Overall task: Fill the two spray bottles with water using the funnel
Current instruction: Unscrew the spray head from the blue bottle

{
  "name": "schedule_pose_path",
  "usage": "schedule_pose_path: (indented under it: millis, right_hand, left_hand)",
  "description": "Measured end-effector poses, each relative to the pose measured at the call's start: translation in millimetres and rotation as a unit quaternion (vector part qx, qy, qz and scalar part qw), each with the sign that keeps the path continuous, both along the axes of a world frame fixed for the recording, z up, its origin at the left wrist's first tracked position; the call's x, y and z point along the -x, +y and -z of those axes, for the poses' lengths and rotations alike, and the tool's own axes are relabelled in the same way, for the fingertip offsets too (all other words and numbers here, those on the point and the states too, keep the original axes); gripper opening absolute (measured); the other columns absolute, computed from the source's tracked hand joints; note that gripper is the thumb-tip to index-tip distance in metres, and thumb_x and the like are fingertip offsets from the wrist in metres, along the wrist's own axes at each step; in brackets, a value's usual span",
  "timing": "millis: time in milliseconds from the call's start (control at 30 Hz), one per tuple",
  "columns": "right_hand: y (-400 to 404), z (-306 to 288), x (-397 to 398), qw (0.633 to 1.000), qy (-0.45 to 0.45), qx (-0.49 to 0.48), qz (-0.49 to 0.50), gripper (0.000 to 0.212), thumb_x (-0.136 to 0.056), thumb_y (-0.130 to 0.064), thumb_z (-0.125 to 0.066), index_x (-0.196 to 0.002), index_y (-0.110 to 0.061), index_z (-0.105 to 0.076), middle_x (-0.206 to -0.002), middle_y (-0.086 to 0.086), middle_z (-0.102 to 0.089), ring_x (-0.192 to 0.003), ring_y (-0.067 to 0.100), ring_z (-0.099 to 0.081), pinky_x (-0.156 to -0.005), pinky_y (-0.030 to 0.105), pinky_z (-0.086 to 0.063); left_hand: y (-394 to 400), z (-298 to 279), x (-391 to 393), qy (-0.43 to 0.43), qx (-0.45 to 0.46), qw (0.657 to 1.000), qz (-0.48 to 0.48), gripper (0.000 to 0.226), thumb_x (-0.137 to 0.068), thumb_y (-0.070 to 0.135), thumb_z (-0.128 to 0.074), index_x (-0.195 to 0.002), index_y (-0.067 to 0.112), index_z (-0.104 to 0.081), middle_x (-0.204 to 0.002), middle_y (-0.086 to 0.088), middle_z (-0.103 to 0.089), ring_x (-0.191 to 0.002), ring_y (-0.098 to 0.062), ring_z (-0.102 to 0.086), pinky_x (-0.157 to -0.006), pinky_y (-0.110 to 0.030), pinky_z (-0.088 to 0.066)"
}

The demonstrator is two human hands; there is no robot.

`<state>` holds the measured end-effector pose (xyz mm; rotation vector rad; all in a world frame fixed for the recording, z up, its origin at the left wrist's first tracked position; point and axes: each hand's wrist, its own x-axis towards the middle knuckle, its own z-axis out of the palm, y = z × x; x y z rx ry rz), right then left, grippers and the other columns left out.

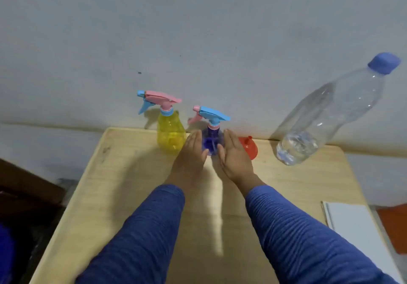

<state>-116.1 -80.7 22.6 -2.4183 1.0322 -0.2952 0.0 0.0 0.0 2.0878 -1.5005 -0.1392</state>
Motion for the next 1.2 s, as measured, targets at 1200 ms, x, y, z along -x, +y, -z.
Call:
schedule_pose_path:
  millis: [1200]
  right_hand:
    - [113,37,121,0.976,-0.194,-0.093,0.037,0.054,-0.091,-0.035,-0.049,-0.140,-0.016,-0.042,-0.142,0.003,-0.047,-0.132,0.016,-0.043,-0.109,0.036,-0.037]
  left_hand:
    - [116,37,149,0.267,0.086,0.949,-0.147,0.062,-0.086,0.024,-0.065,-0.141,0.019,-0.037,-0.145,-0.003,-0.040,-0.129,-0.021,-0.043,-0.100,-0.028,-0.040]
